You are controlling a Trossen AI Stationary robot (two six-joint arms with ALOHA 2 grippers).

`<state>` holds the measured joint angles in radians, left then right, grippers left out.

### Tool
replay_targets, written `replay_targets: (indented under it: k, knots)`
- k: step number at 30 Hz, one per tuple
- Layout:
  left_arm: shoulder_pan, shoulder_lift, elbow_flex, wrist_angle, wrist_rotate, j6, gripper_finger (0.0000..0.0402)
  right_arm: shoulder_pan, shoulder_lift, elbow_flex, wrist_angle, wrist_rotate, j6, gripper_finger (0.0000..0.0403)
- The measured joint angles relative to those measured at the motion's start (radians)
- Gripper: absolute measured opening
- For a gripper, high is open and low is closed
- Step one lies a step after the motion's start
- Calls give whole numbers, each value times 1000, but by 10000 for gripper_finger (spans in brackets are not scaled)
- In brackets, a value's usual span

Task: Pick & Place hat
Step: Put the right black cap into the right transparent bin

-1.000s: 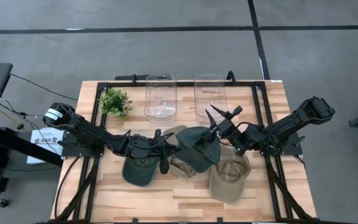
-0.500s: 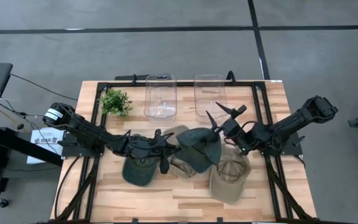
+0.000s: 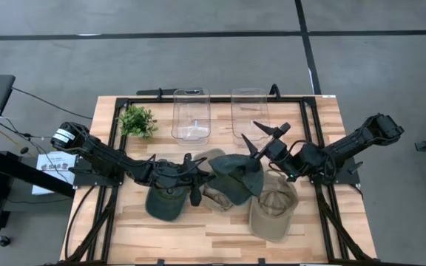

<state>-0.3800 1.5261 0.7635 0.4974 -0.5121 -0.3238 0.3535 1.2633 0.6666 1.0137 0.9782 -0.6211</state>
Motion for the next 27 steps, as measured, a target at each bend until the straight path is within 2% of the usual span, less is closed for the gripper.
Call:
replay_targets:
  k: [3, 7, 13, 17, 27]
  knots:
    - [0, 0, 0, -1, 0, -5, 16, -14, 0, 0, -71, -62, 96, 268]
    - [0, 0, 0, 0, 0, -6, 18, -25, 0, 0, -74, -136, 169, 275]
    - [0, 1, 0, 0, 0, -6, 18, -40, 0, 0, -71, -160, 201, 277]
    - [0, 1, 0, 0, 0, -6, 19, -55, 0, 0, -101, -263, 263, 277]
    - [-6, 1, 0, -2, 13, -6, 19, -37, 0, 0, -261, -195, 264, 277]
